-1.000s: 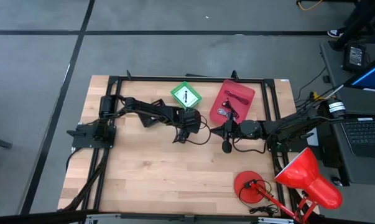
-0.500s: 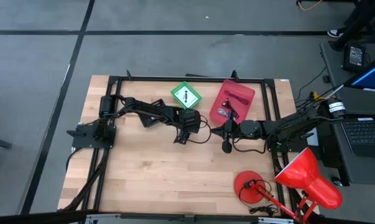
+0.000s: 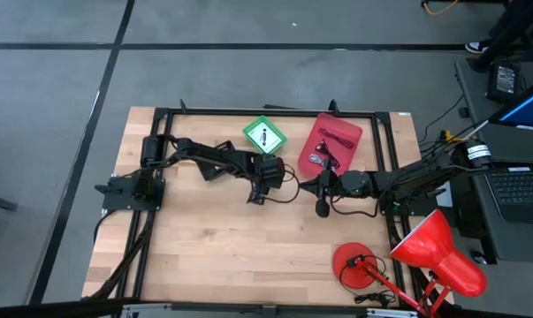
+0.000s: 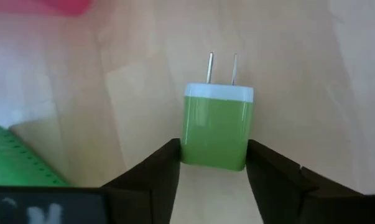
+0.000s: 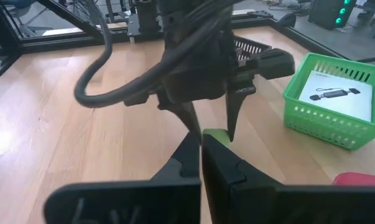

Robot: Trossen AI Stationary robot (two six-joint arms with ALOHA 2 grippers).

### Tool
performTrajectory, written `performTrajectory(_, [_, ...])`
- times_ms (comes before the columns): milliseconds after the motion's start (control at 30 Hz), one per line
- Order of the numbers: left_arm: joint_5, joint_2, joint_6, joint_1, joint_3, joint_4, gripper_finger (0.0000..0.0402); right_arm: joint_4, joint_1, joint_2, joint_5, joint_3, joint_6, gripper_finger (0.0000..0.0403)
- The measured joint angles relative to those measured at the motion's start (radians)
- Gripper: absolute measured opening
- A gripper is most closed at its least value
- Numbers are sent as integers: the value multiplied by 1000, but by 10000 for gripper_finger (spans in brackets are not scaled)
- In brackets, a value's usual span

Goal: Pick and place items into bin
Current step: Put the green charger adapter into the black bin

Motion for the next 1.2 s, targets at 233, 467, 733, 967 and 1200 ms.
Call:
performTrajectory(233, [8, 0, 0, -6, 0, 1, 206, 0, 0, 0, 0, 0, 0, 0])
performTrajectory(467, [8, 0, -15, -6, 0, 29, 209, 0, 0, 0, 0, 0, 0, 0])
performTrajectory(733, [28, 0, -24, -6, 0, 24, 206, 0, 0, 0, 0, 0, 0, 0])
performTrajectory(967, [31, 0, 9, -17, 0, 23, 139, 0, 0, 0, 0, 0, 0, 0])
performTrajectory(1200, [34, -9, 27, -27, 0, -10, 135, 0, 0, 0, 0, 0, 0, 0])
